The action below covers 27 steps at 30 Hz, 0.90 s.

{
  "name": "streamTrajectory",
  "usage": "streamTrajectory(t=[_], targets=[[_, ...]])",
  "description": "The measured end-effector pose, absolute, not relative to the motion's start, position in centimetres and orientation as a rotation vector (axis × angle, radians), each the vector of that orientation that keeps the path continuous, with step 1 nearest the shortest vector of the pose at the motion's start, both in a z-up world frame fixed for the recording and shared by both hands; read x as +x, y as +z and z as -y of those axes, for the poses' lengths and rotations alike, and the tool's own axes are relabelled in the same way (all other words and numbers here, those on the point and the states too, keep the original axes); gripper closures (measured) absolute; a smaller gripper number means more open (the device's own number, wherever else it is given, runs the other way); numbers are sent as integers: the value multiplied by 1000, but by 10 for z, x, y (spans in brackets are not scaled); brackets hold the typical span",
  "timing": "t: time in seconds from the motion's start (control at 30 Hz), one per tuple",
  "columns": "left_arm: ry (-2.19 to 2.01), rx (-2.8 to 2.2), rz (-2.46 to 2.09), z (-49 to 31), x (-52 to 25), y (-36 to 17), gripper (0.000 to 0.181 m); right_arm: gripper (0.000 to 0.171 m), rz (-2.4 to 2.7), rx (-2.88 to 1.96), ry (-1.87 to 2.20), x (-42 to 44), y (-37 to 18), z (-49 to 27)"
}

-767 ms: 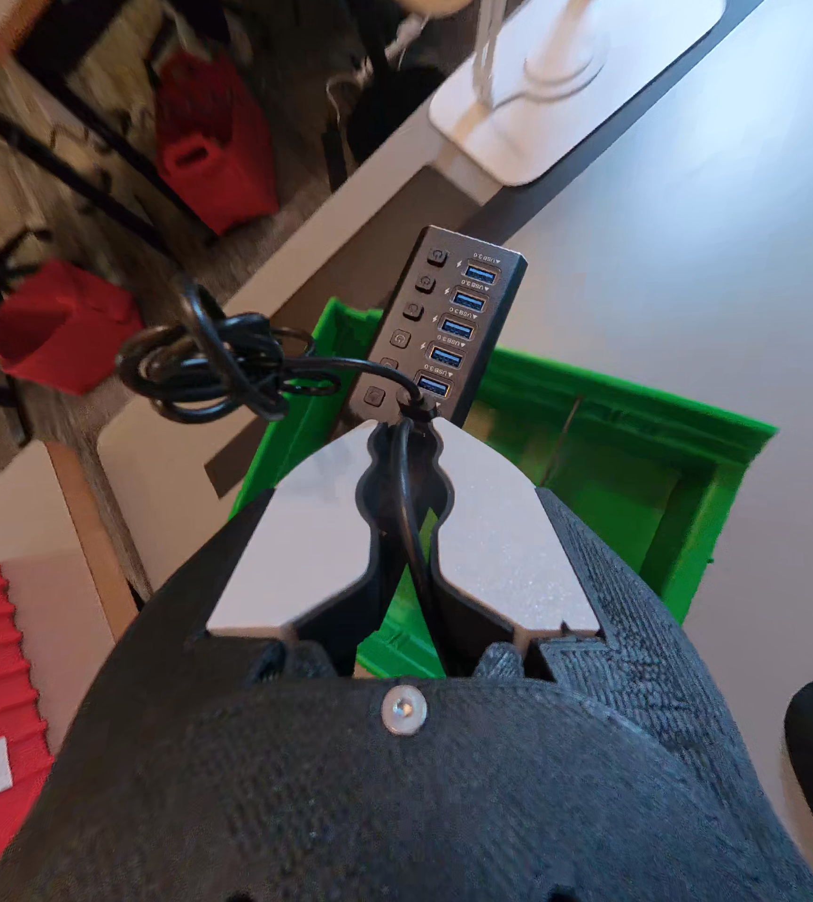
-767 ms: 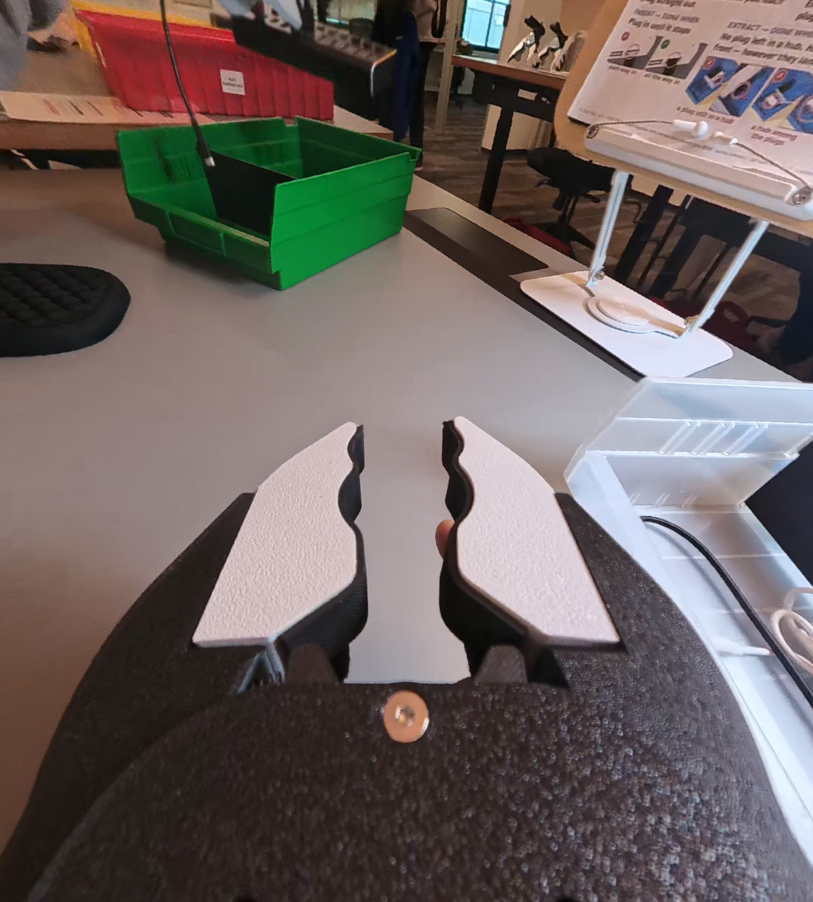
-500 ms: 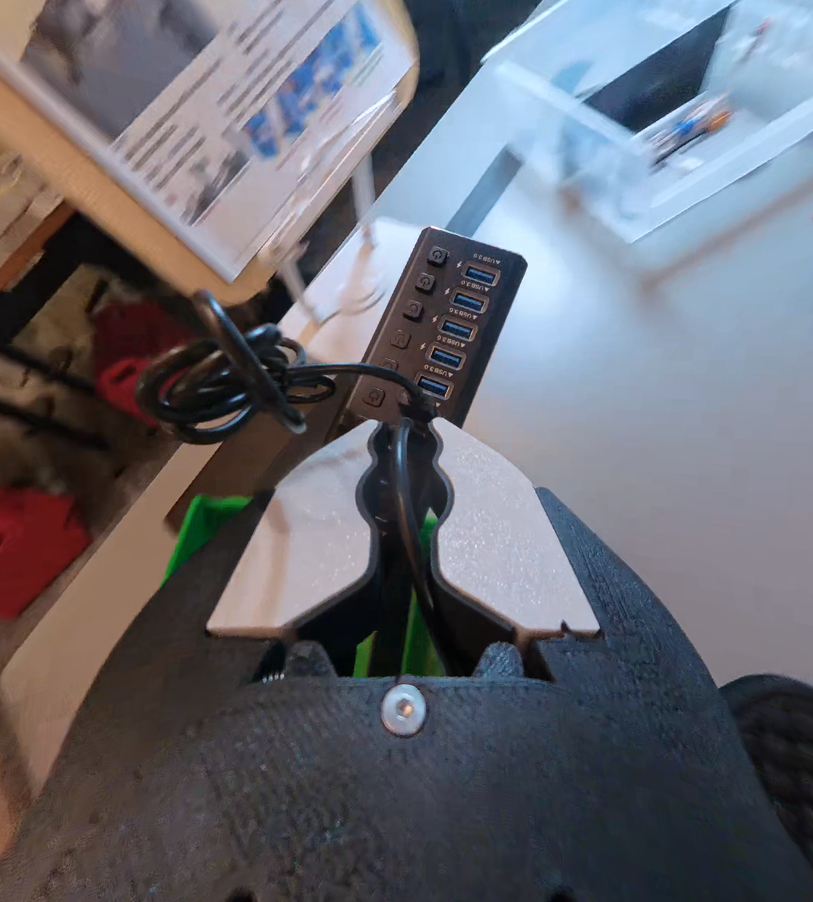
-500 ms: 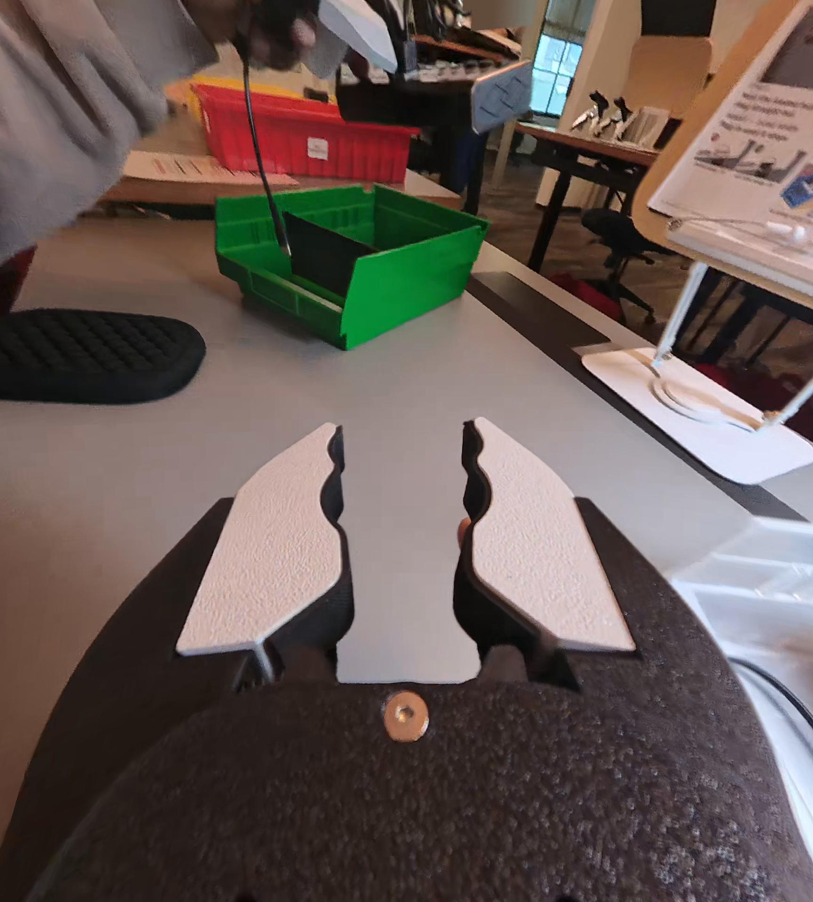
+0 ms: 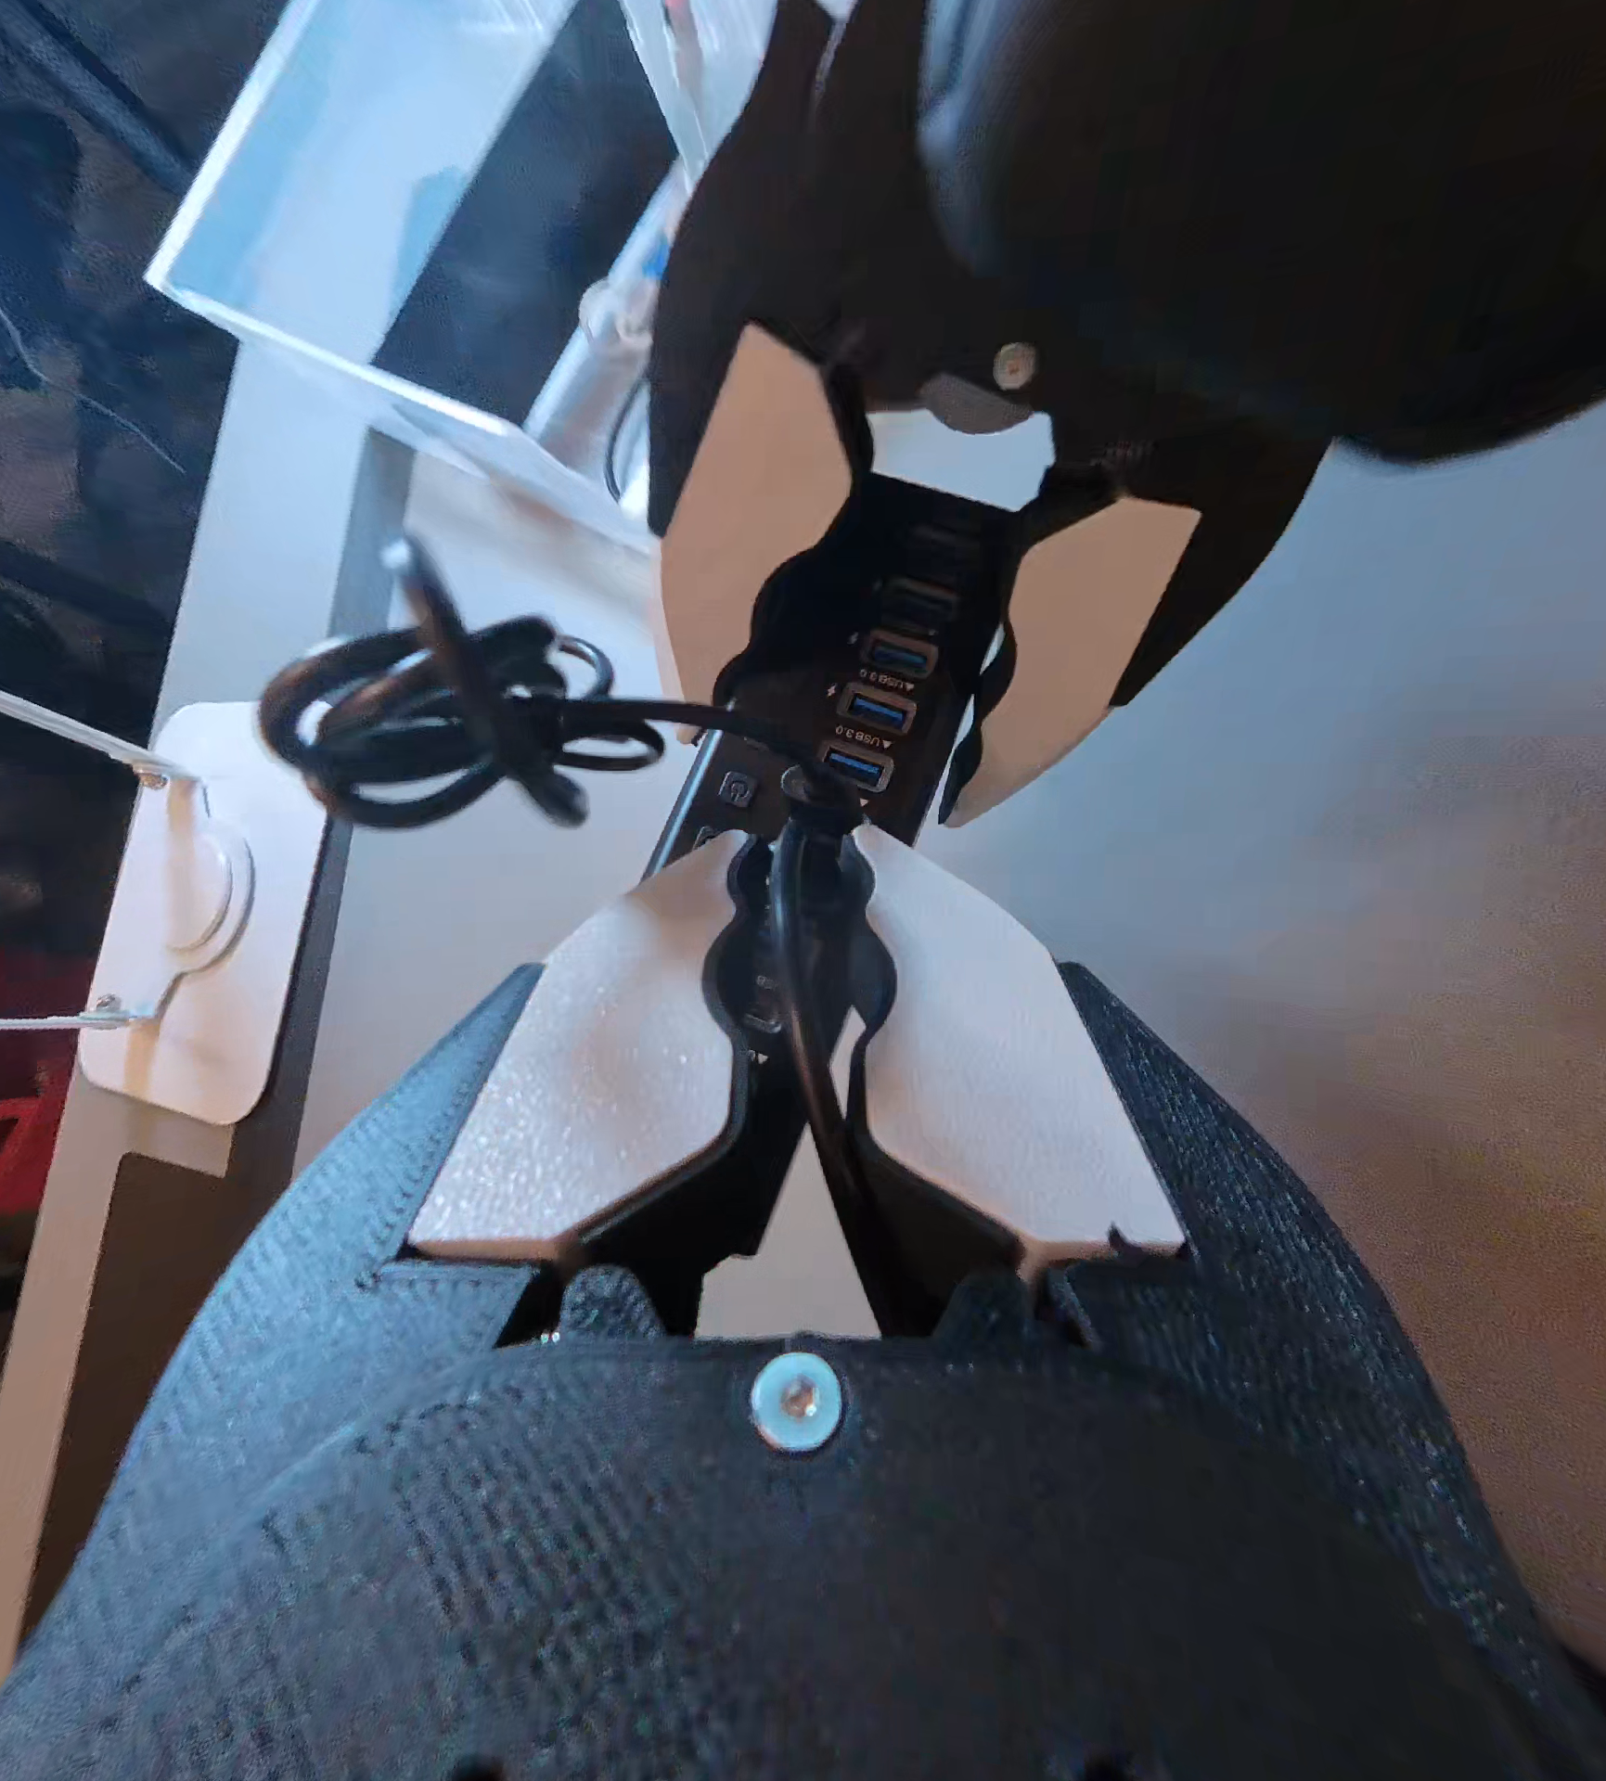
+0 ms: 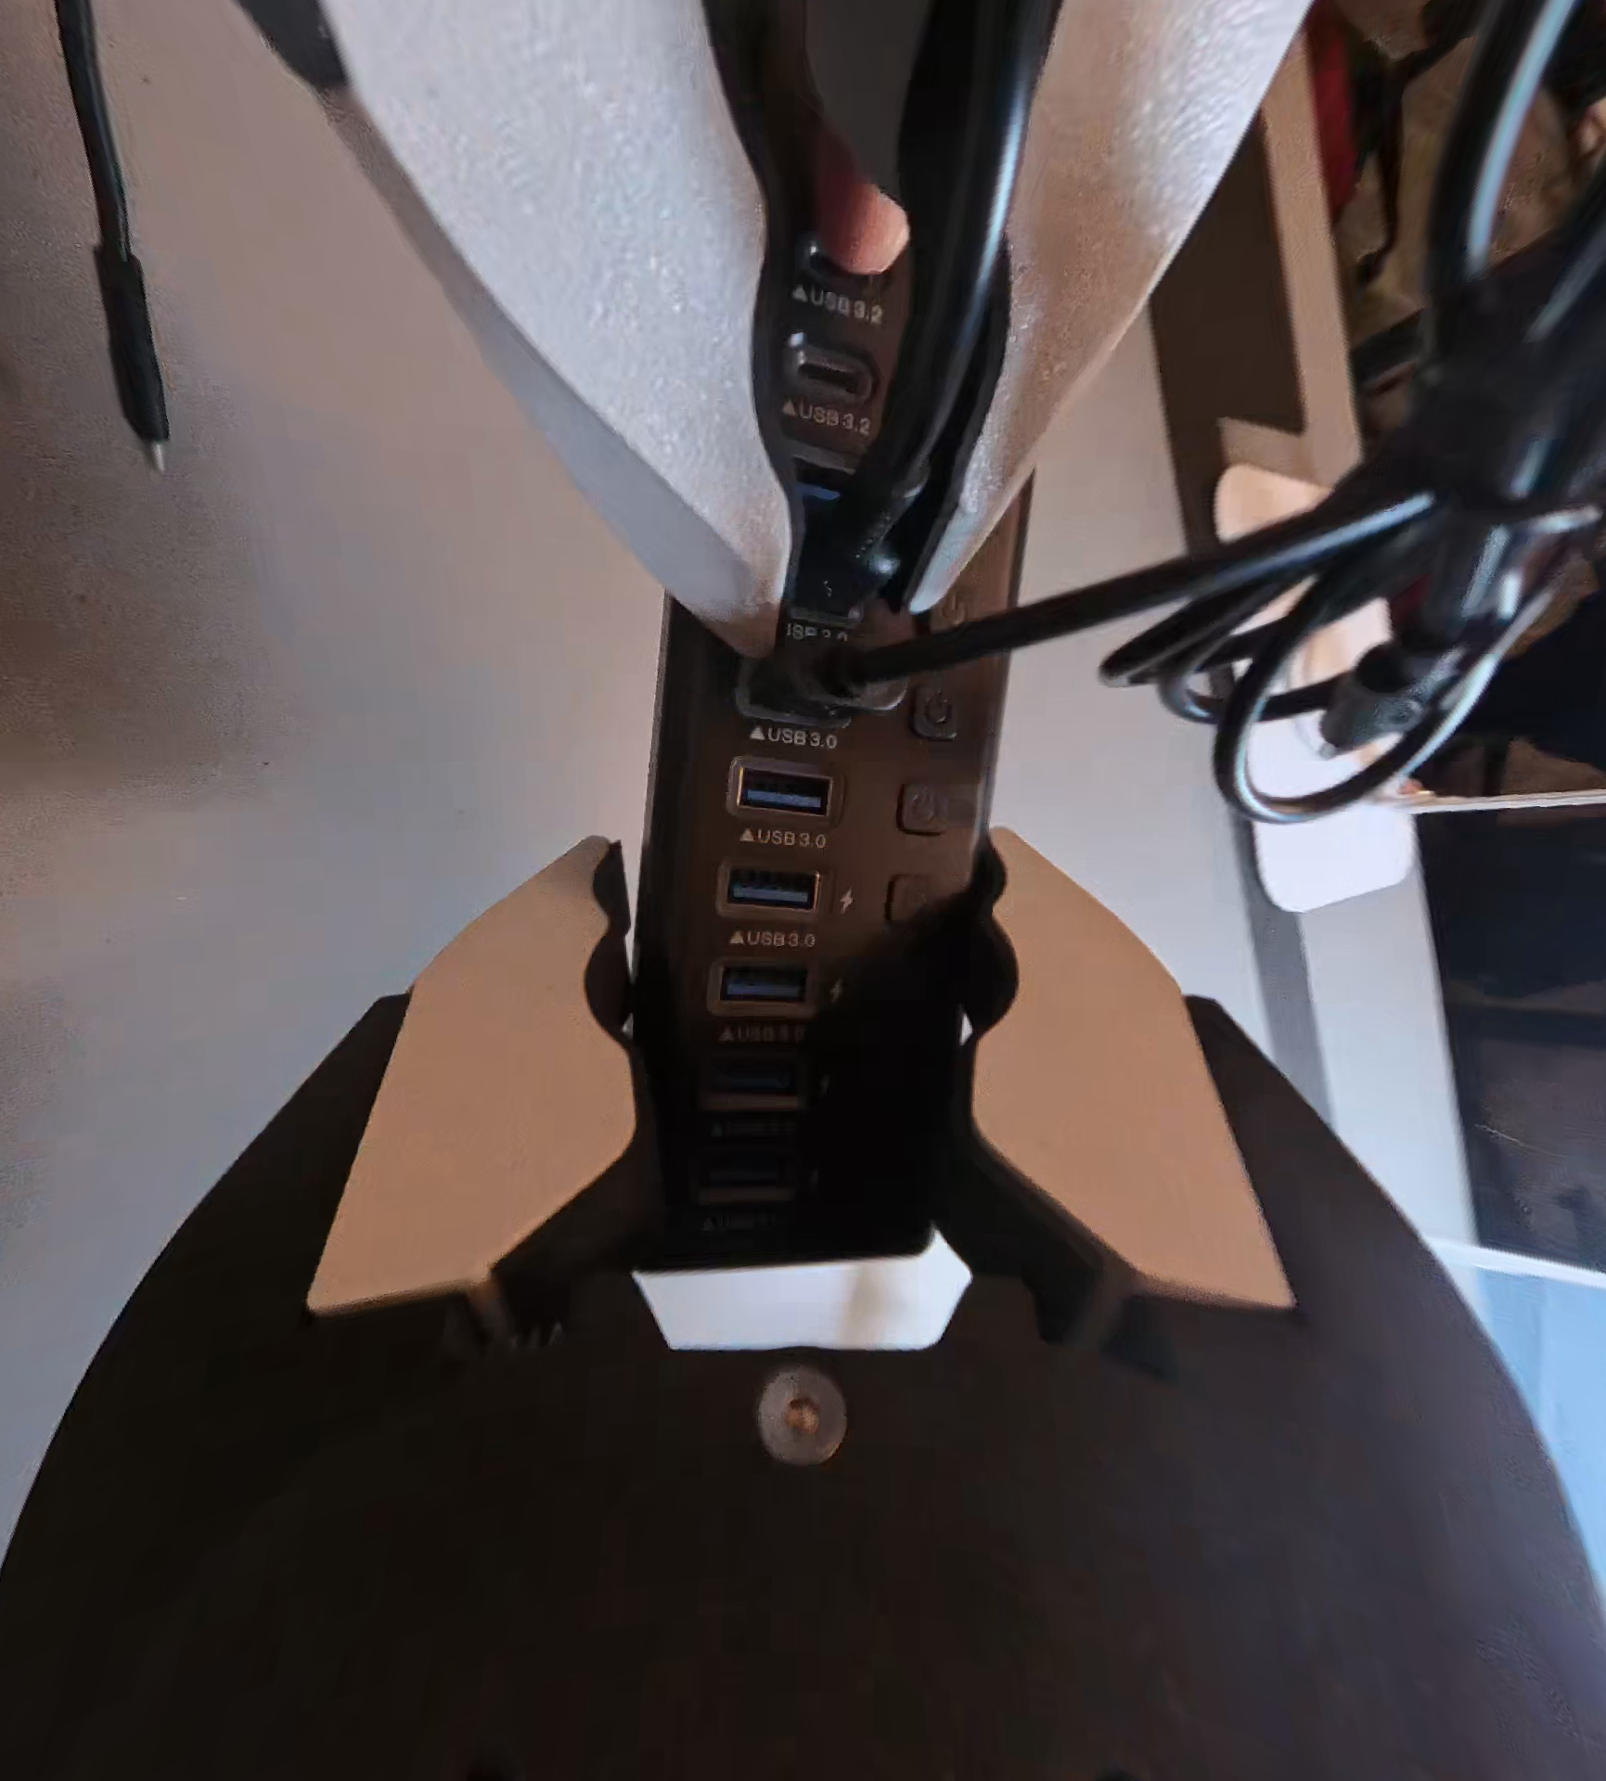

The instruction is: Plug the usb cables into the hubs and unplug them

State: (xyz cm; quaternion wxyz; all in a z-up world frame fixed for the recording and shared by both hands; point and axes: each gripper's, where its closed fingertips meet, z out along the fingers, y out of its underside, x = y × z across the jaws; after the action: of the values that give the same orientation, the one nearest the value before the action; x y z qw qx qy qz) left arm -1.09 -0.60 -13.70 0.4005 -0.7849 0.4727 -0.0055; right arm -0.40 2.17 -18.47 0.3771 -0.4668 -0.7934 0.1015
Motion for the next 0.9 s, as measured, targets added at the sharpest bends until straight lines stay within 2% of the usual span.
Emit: streamTrajectory(t=[0.03,0.13,0.2,0.27,0.3,0.33,0.47,0.57,0.7,0.9], targets=[[8,-1993,-1215,5,-11,-143,166,105,2035,-1213,304,-4,-192,-21],[-42,-1996,-1210,6,-11,-149,166,105,2008,-1279,535,-6,-199,-9],[-110,-1922,-1153,8,-9,-132,165,106,1994,-1345,763,-4,-201,1],[-224,-1888,-1092,19,-10,-107,134,107,1992,-1391,988,0,-205,11],[-269,-1856,-1032,23,-15,-90,124,107,1980,-1418,1099,2,-205,16],[-308,-1798,-961,26,-23,-72,122,107,1962,-1433,1201,4,-203,20],[-503,-1637,-635,39,-80,-28,122,107,1830,-1380,1469,8,-175,25],[-629,-1579,-467,41,-108,-37,124,106,1614,-1195,1578,9,-131,18],[-742,-1563,-560,33,-57,-72,116,106,1386,-973,1643,15,-78,20],[-791,-1430,-832,20,41,-49,110,106,1364,-886,1542,13,-81,38]])
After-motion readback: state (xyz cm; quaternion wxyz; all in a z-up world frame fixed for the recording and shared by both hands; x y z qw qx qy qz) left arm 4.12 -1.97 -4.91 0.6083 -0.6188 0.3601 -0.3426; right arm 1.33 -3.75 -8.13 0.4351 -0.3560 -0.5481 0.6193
